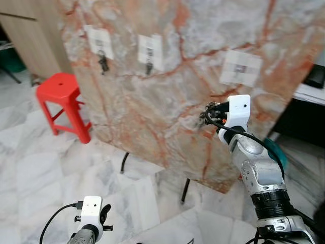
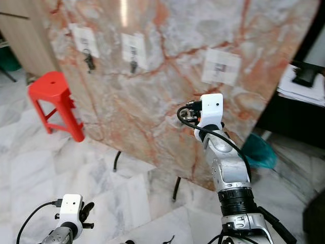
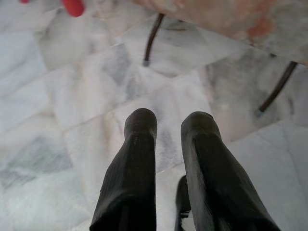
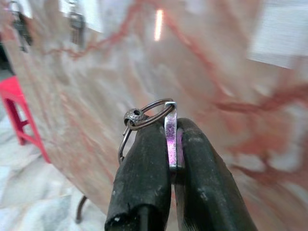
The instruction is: Hang keys on a hook
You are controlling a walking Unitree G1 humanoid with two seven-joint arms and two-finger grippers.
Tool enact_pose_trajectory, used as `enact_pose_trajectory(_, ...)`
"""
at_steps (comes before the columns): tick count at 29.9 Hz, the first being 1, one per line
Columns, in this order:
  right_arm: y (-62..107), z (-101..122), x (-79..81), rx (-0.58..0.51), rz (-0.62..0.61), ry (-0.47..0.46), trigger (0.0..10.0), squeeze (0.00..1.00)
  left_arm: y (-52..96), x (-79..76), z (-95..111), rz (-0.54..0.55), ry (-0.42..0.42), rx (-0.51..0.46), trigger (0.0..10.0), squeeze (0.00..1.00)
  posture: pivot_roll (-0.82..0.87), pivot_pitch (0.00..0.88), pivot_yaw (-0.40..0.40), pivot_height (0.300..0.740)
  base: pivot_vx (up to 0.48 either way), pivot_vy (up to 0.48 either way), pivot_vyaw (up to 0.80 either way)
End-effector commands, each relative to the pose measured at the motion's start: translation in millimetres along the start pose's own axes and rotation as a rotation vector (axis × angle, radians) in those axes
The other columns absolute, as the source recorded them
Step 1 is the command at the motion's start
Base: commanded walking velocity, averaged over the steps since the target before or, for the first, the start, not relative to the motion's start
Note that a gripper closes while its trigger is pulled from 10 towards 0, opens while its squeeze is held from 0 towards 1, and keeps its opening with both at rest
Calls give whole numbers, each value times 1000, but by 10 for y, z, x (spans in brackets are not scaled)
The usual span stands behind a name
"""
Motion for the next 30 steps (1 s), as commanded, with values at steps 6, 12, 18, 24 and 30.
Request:
enact_pose_trajectory(6, -10, 69, -62, -30, -11, -1, 10000, 0, 12, -3, -33, 5, -26, 11, 10000, 0, 67, 53, -31, 740, 0, 0, 642)
enact_pose_trajectory(12, -20, 75, -59, -30, -16, -23, 10000, 0, 11, 18, -29, 13, -38, 13, 10000, 0, 68, 47, -29, 740, 0, -293, 0)
enact_pose_trajectory(18, -23, 75, -56, -30, -17, -26, 10000, 0, 9, 19, -25, 14, -31, 11, 10000, 0, 68, 39, -28, 740, 0, -271, 0)
enact_pose_trajectory(24, -25, 79, -62, -31, -14, -29, 10000, 0, 3, -2, -19, 9, -32, 9, 10000, 0, 66, 40, -32, 740, 0, 0, 0)
enact_pose_trajectory(30, -34, 109, -50, -34, -9, -23, 10000, 0, 2, -24, -25, 4, -31, 9, 10000, 0, 64, 46, -35, 740, 0, 0, 0)
Point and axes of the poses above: a point about 5 cm out from each wrist's last joint towards the gripper, its own y axis pointing back from the gripper into the wrist, its own z axis along the axis of the wrist's last joint, x = y × z, the point moved 2 cm from there along -y, pointing out of the wrist towards the gripper, and after that the axes turned 9 degrees about y, right-handed, at the moved point
